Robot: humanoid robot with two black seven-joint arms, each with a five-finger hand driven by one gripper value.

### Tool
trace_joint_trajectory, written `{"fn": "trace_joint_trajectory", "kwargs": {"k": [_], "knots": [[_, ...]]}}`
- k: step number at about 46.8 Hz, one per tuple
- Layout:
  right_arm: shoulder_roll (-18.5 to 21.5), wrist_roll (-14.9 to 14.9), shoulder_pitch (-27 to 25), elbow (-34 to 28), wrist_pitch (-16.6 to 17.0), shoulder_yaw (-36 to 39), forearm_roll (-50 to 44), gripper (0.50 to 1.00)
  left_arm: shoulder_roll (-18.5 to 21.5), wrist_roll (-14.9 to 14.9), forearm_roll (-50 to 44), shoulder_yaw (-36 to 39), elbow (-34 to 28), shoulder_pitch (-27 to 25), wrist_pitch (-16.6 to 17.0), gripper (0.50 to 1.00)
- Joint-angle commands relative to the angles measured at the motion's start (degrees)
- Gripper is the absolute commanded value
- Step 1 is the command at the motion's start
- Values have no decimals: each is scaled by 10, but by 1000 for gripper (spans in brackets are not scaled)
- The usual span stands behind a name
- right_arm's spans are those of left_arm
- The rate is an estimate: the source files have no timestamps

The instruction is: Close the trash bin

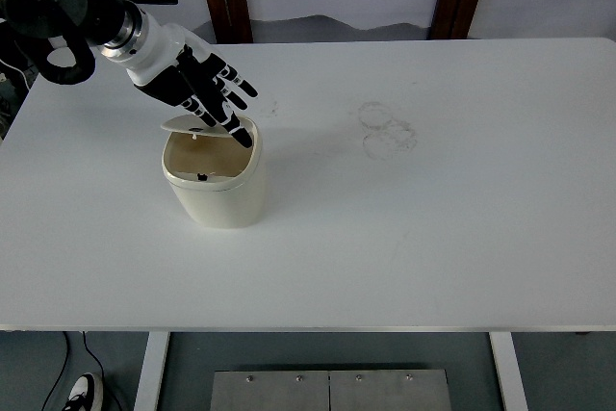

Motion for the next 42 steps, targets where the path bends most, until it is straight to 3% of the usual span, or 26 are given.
{"fn": "trace_joint_trajectory", "kwargs": {"k": [1, 42], "knots": [[0, 0, 0, 0, 0, 0, 0, 995, 0, 0, -1, 0, 0, 3, 0, 1000], [0, 0, 0, 0, 0, 0, 0, 995, 0, 0, -8, 5, 1, 41, 15, 1000]]}}
